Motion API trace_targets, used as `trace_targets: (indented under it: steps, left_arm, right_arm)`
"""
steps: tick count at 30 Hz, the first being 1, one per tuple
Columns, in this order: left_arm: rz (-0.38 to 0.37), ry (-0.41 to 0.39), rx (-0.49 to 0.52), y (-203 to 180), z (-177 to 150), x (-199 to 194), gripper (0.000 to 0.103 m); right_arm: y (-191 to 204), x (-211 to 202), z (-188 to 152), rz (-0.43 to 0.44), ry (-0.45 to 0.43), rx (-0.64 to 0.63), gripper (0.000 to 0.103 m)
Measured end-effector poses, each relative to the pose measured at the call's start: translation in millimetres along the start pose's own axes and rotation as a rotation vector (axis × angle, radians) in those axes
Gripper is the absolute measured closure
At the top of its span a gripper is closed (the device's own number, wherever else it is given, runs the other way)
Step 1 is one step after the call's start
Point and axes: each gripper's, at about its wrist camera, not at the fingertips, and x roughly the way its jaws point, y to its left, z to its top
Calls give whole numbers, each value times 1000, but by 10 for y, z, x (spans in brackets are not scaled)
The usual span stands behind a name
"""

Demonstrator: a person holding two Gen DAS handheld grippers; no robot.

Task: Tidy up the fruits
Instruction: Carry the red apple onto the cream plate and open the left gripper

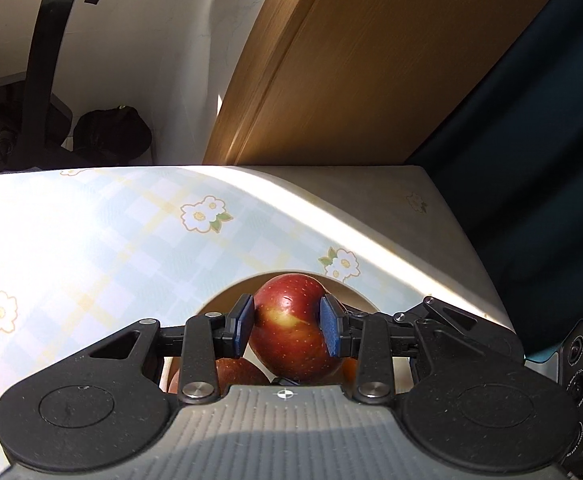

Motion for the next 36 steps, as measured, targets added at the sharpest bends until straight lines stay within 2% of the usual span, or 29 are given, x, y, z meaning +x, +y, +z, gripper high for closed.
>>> trace_targets:
  steps: [4,17,19,27,32,36]
  left_arm:
    - [10,13,-9,31,31,92,65]
    - [51,-32,-9,0,113,36,65]
    - [83,-41,0,-37,102,-17,65]
    - [128,-90,-32,-52,29,-192,66]
    - [136,-123,-51,-60,-132,-483,66]
    - [158,-155,-17,-92,-273,-728,66]
  right_arm:
    - [0,72,-21,0,7,-15,49]
    - [29,132,61,-11,32,-20,48]
    - [7,80,53,-10,22,-4,48]
    - [-10,-367,1,-26,-45,104,48]
    - [53,-636,-104,-34,-77,159,48]
    - [144,-788,-203,-45,-88,184,48]
